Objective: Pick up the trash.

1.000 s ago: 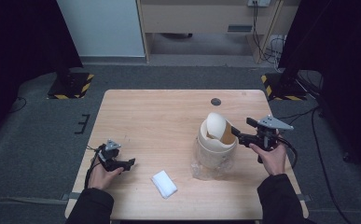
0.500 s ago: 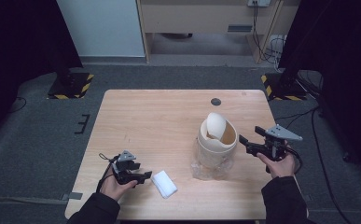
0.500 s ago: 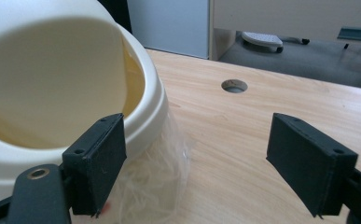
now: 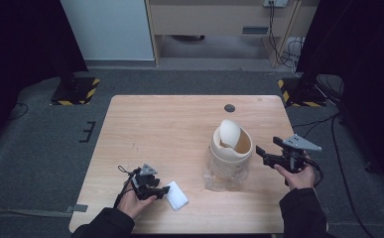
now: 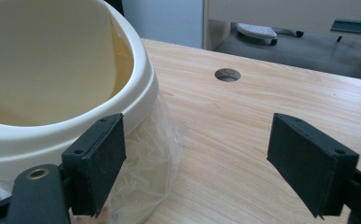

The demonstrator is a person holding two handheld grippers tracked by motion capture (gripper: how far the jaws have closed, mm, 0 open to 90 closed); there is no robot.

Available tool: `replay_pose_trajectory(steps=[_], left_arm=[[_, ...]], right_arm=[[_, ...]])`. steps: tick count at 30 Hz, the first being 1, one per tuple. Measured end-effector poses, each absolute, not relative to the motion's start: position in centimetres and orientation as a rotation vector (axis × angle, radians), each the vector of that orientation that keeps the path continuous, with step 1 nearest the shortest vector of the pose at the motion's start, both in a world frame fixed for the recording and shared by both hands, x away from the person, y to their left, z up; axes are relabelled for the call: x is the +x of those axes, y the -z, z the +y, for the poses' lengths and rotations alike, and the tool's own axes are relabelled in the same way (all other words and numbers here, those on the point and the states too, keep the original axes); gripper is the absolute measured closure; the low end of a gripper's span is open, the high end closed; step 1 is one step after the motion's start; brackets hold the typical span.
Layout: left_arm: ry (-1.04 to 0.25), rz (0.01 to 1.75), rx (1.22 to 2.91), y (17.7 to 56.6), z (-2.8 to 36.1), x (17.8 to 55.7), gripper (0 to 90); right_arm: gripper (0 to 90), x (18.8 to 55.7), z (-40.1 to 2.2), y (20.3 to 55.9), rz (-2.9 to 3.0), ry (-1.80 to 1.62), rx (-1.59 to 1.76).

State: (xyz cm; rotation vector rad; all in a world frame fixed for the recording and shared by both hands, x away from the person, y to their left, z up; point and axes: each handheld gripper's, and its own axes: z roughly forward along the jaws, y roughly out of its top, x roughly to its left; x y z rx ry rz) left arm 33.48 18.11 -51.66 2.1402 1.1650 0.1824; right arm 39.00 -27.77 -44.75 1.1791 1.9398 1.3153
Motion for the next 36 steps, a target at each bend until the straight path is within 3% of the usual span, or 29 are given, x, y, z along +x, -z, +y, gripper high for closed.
replay_pose_trajectory(steps=[6, 9, 17, 23, 36], left_arm=[[-0.267, 1.143, 2.208, 51.5, 16.8, 32.6, 59.1], [-0.274, 1.142, 2.224, 51.4, 16.1, 32.3, 71.7], [-0.196, 1.15, 2.208, 51.2, 16.3, 32.6, 85.2], [-0.214, 1.086, 2.125, 50.0, 16.8, 32.7, 86.7], [-0.446, 0.884, 1.873, 45.8, 18.2, 32.0, 87.0]], right_arm=[[19.1, 39.0, -27.8, 44.9, 1.942, -1.308, 1.182], [19.0, 39.0, -27.8, 45.0, 1.941, -1.306, 1.187], [18.8, 39.0, -27.8, 45.0, 1.943, -1.309, 1.184], [18.8, 39.1, -27.9, 44.9, 1.938, -1.321, 1.19], [19.1, 39.1, -28.0, 44.0, 1.903, -1.389, 1.179]])
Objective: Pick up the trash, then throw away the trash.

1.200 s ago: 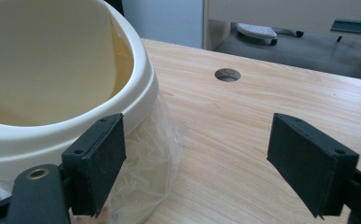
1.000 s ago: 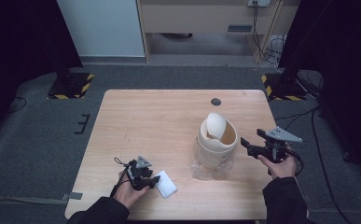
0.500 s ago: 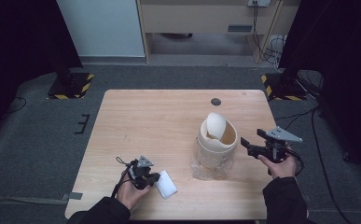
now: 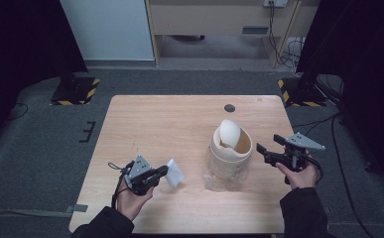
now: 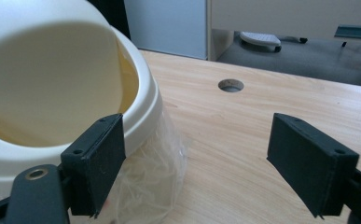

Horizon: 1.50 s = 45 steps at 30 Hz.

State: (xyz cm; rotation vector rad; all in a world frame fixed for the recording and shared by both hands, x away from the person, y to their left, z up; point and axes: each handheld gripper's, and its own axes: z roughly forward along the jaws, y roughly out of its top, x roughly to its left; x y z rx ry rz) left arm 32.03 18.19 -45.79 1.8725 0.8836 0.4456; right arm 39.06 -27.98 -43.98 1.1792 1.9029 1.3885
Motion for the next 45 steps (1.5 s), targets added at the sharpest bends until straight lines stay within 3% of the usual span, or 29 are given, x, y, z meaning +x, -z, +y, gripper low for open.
replay_pose_trajectory(steps=[17, 37, 45], left_arm=[[-0.535, 0.74, 1.711, 42.3, 18.3, 31.0, 87.1], [-0.523, 0.608, 1.598, 37.8, 16.9, 30.7, 87.0], [-0.495, 0.544, 1.584, 36.4, 14.5, 31.3, 87.0]], right_arm=[[21.7, 38.2, -27.7, 40.6, 1.848, -1.517, 1.093], [26.2, 35.9, -25.1, 35.5, 1.845, -1.698, 0.921], [29.3, 35.1, -23.4, 34.4, 1.873, -1.779, 0.849]])
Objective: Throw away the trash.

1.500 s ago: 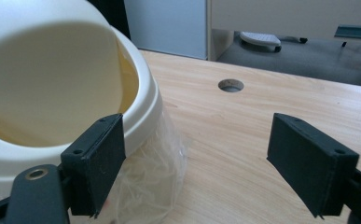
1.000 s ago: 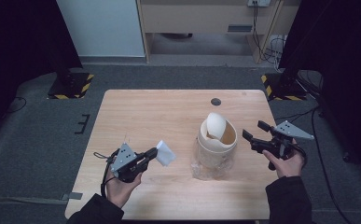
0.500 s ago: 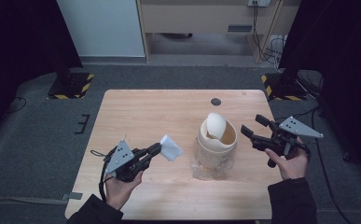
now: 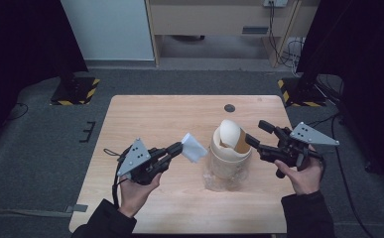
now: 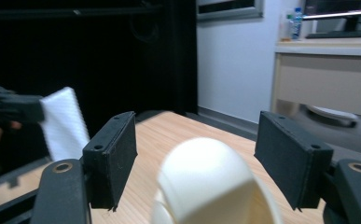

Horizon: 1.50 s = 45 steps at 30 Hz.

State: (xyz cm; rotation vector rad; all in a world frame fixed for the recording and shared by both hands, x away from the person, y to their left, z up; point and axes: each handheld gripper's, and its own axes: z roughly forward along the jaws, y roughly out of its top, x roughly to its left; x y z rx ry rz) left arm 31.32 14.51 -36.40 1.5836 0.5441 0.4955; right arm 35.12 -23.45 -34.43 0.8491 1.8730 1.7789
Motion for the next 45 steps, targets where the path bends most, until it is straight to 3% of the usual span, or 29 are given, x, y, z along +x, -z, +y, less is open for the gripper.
replay_pose_trajectory(steps=[14, 29, 32, 33, 35, 39, 44, 45], left_arm=[[-0.427, 0.426, 1.595, 35.5, 9.6, 31.5, 87.0], [-0.368, 0.387, 1.584, 35.2, 7.6, 31.7, 87.1], [-0.363, 0.381, 1.586, 35.2, 7.4, 31.7, 87.1], [-0.36, 0.38, 1.586, 35.2, 7.4, 31.7, 87.0], [-0.357, 0.38, 1.586, 35.2, 7.4, 31.7, 87.0], [-0.346, 0.385, 1.584, 35.2, 7.4, 31.7, 86.7], [-0.334, 0.397, 1.575, 35.3, 7.4, 31.7, 84.6], [-0.333, 0.403, 1.57, 35.4, 7.5, 31.7, 79.3]], right_arm=[[41.1, 34.5, -21.7, 34.0, 1.963, -1.95, 0.766], [49.1, 34.5, -20.5, 34.7, 2.075, -2.019, 0.691], [55.7, 34.4, -20.3, 34.8, 2.099, -2.031, 0.672], [63.3, 34.3, -20.3, 34.8, 2.115, -2.035, 0.658], [66.4, 34.3, -20.3, 34.8, 2.123, -2.039, 0.654], [84.5, 34.0, -20.6, 34.7, 2.146, -2.047, 0.651], [86.5, 33.9, -20.7, 34.6, 2.169, -2.056, 0.641], [86.6, 33.9, -20.8, 34.6, 2.169, -2.057, 0.634]])
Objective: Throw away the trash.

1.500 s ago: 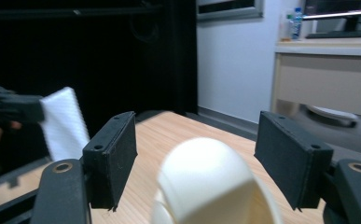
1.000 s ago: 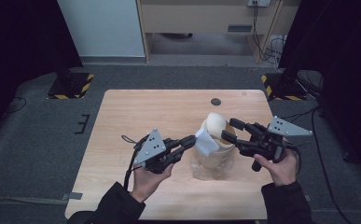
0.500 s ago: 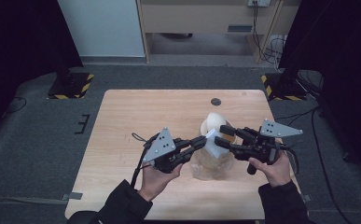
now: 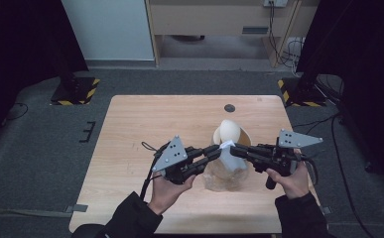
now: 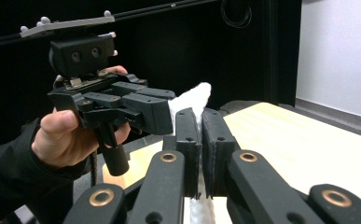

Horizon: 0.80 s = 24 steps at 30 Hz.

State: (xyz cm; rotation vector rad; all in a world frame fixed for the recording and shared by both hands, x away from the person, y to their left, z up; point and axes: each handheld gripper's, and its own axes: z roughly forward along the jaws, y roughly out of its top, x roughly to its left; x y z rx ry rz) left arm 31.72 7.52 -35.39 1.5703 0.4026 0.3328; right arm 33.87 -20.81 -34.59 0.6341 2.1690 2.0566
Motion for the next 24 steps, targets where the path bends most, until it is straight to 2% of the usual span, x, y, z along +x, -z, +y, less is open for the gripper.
replay_pose_trajectory(steps=[4, 8, 18, 24], left_arm=[[-0.339, 0.425, 1.559, 35.5, 8.4, 31.6, 72.3], [-0.382, 0.483, 1.57, 36.1, 10.4, 31.5, 69.4], [-0.44, 0.772, 1.69, 41.8, 17.3, 32.4, 60.1], [-0.429, 0.877, 1.748, 44.8, 19.1, 32.9, 51.7]], right_arm=[[86.4, 33.8, -21.2, 34.3, 2.141, -2.061, 0.638], [86.2, 33.8, -22.0, 34.0, 2.093, -2.059, 0.653], [86.1, 34.5, -24.9, 34.2, 1.899, -2.013, 0.783], [86.1, 35.2, -25.6, 35.3, 1.832, -1.971, 0.852]])
